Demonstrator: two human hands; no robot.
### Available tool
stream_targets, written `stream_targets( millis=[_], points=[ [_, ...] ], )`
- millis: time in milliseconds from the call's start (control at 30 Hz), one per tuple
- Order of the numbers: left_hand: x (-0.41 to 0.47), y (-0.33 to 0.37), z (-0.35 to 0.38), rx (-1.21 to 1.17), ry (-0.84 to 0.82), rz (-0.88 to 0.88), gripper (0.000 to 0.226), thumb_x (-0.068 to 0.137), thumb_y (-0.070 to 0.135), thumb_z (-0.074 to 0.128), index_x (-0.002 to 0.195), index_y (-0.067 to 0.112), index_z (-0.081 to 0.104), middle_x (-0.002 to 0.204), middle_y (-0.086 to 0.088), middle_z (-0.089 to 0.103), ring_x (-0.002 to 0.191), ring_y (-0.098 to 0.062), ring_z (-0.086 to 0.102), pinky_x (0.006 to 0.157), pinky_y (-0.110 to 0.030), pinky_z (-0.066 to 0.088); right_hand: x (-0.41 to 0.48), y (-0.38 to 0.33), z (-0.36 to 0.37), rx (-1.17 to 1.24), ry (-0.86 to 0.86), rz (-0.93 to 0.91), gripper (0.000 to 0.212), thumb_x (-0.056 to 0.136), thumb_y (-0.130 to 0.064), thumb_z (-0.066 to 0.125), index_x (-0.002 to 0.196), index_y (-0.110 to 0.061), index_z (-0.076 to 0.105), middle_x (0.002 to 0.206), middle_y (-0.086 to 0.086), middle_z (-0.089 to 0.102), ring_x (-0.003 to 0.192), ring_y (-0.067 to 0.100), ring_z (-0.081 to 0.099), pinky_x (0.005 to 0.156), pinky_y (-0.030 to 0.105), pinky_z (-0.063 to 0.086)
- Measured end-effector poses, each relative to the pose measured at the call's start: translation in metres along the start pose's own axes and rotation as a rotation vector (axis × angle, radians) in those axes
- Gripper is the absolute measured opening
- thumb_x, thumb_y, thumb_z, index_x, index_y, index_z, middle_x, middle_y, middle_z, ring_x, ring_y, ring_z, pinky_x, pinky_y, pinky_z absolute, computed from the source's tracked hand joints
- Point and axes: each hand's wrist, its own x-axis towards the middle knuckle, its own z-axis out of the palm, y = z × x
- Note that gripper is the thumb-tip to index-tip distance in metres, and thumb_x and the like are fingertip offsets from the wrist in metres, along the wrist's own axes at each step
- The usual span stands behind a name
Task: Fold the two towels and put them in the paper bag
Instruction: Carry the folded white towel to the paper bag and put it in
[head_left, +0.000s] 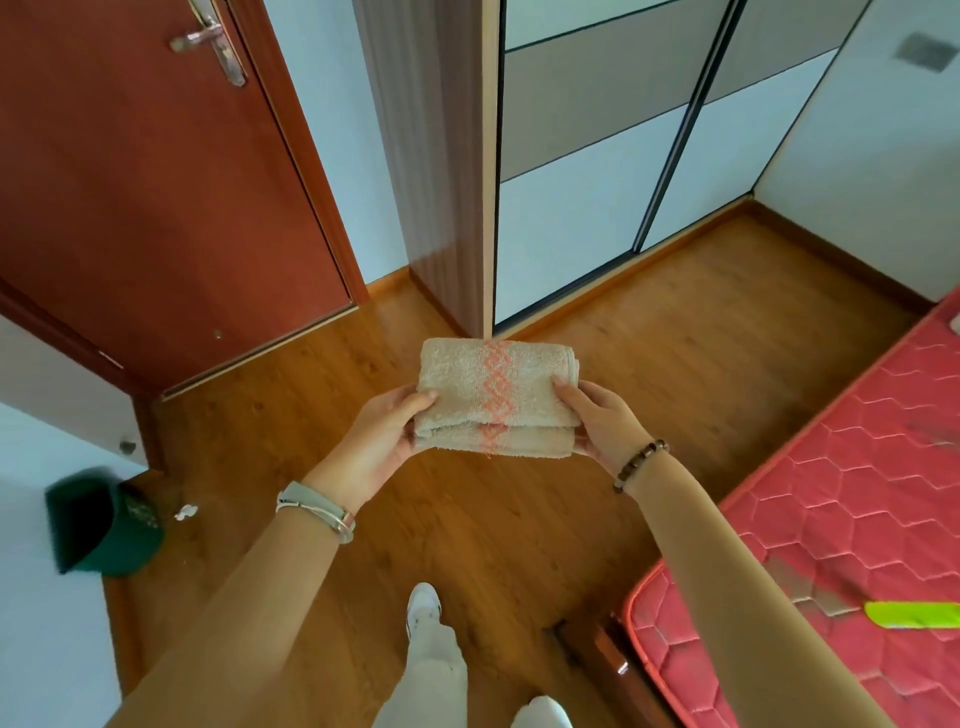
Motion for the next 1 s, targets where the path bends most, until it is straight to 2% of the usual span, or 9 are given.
stream_targets(
  millis=[100,300,500,667,733,767,867,933,1000],
  points=[
    [0.016,0.03,-0.03,0.015,-0.009,0.011,0.033,0.1,0.016,0.055,0.132,0.008,0.059,0.127,-0.011,0.069,0.116,-0.023,0.067,0.095,-0.033,0.056,0.019,-0.01,0.032,0.051,0.013,-0.018,0.031,0.093,-0.039,0.058,0.117,-0.019,0.06,0.113,0.004,0.065,0.099,0.02,0.066,0.088,0.042,0.057],
    [0.035,0.073,-0.064,0.044,-0.049,-0.012,0.035,0.101,0.016,0.055,0.134,0.005,0.057,0.128,-0.013,0.068,0.116,-0.024,0.067,0.093,-0.031,0.057,0.043,-0.032,0.074,0.069,0.1,-0.038,0.045,0.093,-0.041,0.058,0.13,-0.014,0.057,0.123,0.009,0.063,0.11,0.027,0.063,0.094,0.047,0.054],
    [0.07,0.114,-0.085,0.059,-0.1,-0.015,0.032,0.1,0.014,0.056,0.13,0.005,0.06,0.125,-0.013,0.07,0.114,-0.024,0.068,0.089,-0.031,0.059,0.068,-0.054,0.098,0.103,0.146,-0.054,0.04,0.092,-0.043,0.059,0.123,-0.018,0.059,0.122,0.008,0.064,0.111,0.026,0.063,0.095,0.049,0.054],
    [0.104,0.131,-0.079,0.057,-0.14,-0.037,0.019,0.101,0.009,0.052,0.114,0.005,0.064,0.104,-0.022,0.07,0.089,-0.016,0.076,0.071,-0.023,0.059,0.088,-0.07,0.093,0.127,0.182,-0.079,0.042,0.093,-0.041,0.058,0.125,-0.014,0.059,0.112,0.005,0.065,0.098,0.021,0.065,0.086,0.042,0.057],
    [0.122,0.136,-0.077,0.058,-0.16,-0.051,0.023,0.1,0.01,0.054,0.12,0.004,0.063,0.104,-0.015,0.076,0.096,-0.019,0.075,0.076,-0.026,0.06,0.099,-0.074,0.088,0.135,0.206,-0.081,0.041,0.094,-0.041,0.057,0.125,-0.013,0.059,0.11,0.004,0.065,0.096,0.02,0.066,0.083,0.04,0.058],
    [0.13,0.137,-0.074,0.061,-0.169,-0.061,0.025,0.099,0.01,0.055,0.121,0.002,0.062,0.097,-0.009,0.078,0.093,-0.018,0.075,0.076,-0.027,0.06,0.105,-0.075,0.086,0.141,0.215,-0.077,0.041,0.094,-0.04,0.057,0.125,-0.013,0.059,0.108,0.003,0.065,0.093,0.02,0.066,0.081,0.038,0.058],
    [0.159,0.146,-0.066,0.09,-0.187,-0.074,0.019,0.1,0.009,0.052,0.115,0.0,0.062,0.072,0.0,0.074,0.071,-0.01,0.073,0.064,-0.021,0.058,0.128,-0.086,0.076,0.156,0.238,-0.064,0.04,0.095,-0.04,0.056,0.124,-0.013,0.06,0.107,0.004,0.066,0.092,0.02,0.066,0.081,0.038,0.058],
    [0.18,0.154,-0.06,0.101,-0.198,-0.083,0.017,0.1,0.008,0.052,0.112,0.001,0.062,0.073,-0.002,0.074,0.07,-0.01,0.073,0.061,-0.02,0.057,0.145,-0.094,0.069,0.174,0.239,-0.065,0.037,0.095,-0.04,0.056,0.121,-0.014,0.061,0.111,0.006,0.067,0.094,0.021,0.067,0.08,0.038,0.058],
    [0.204,0.164,-0.052,0.118,-0.205,-0.091,0.018,0.099,0.007,0.053,0.113,0.002,0.063,0.075,-0.005,0.074,0.068,-0.011,0.074,0.058,-0.021,0.056,0.161,-0.104,0.062,0.201,0.252,-0.069,0.035,0.095,-0.039,0.056,0.119,-0.014,0.061,0.109,0.005,0.067,0.089,0.017,0.067,0.069,0.031,0.058]
  ],
)
